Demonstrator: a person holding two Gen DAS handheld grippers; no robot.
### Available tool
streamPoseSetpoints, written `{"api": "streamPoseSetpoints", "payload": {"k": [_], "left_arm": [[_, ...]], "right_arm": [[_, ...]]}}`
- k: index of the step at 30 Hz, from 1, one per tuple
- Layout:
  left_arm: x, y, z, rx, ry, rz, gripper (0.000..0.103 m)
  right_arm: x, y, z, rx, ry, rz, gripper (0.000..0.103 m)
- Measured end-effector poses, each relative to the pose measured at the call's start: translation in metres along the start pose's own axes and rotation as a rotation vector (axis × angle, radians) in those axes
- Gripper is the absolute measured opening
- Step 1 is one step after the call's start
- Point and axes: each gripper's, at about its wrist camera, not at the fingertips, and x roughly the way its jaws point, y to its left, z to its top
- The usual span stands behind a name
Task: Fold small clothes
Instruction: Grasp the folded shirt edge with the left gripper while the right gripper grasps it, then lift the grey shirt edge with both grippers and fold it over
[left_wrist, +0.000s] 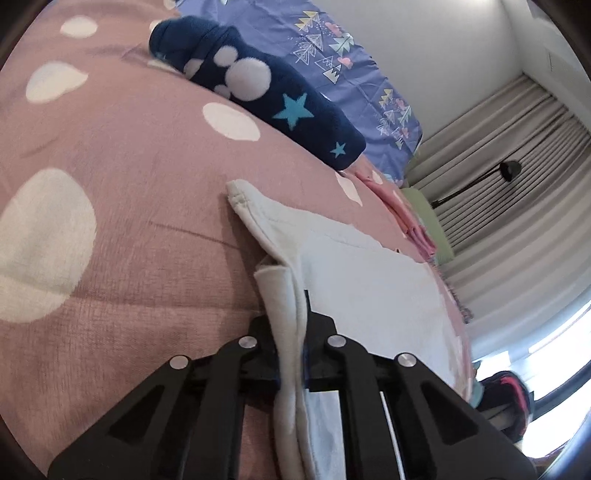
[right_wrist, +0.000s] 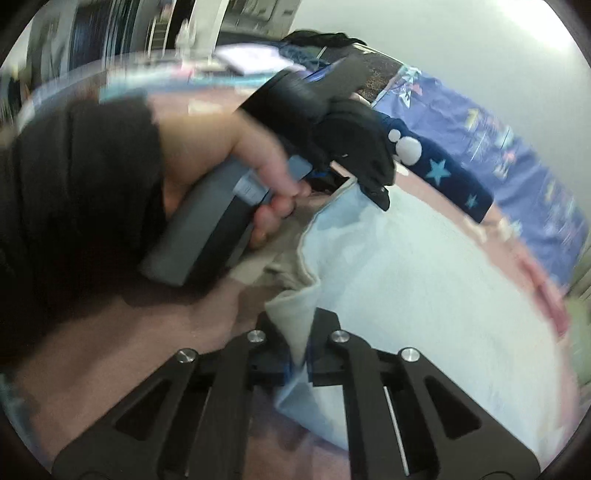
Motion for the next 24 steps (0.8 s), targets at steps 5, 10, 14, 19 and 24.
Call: {"api": "streamPoseSetpoints", "payload": {"k": [5, 10, 14, 19, 24], "left_arm": [[-0.009, -0.038, 0.013, 0.046, -0.03, -0.034, 0.007], [0.005, -0.092, 0.021, 0.138, -0.017, 0.006, 0.007], [0.022, -0.133, 0.022, 0.171, -0.003, -0.001, 0.007], [0.055, -0.188, 0.016, 0.241, 0.026, -0.005, 0.007], [0.102, -0.242, 0.003, 0.317, 0.065, 0.009, 0.007]], "right_arm": [[-0.036, -0.048, -0.002, 0.151, -0.081, 0.043, 0.005], [-0.066, -0.087, -0.012, 0.247, -0.133, 0.041, 0.005], [-0.082, -0.13, -0.032, 0.36, -0.16, 0.068, 0.005], [-0.102, -0.186, -0.068, 0.499, -0.193, 0.055, 0.005], [-0.117, -0.242, -0.116, 0.646, -0.193, 0.041, 0.005]]}}
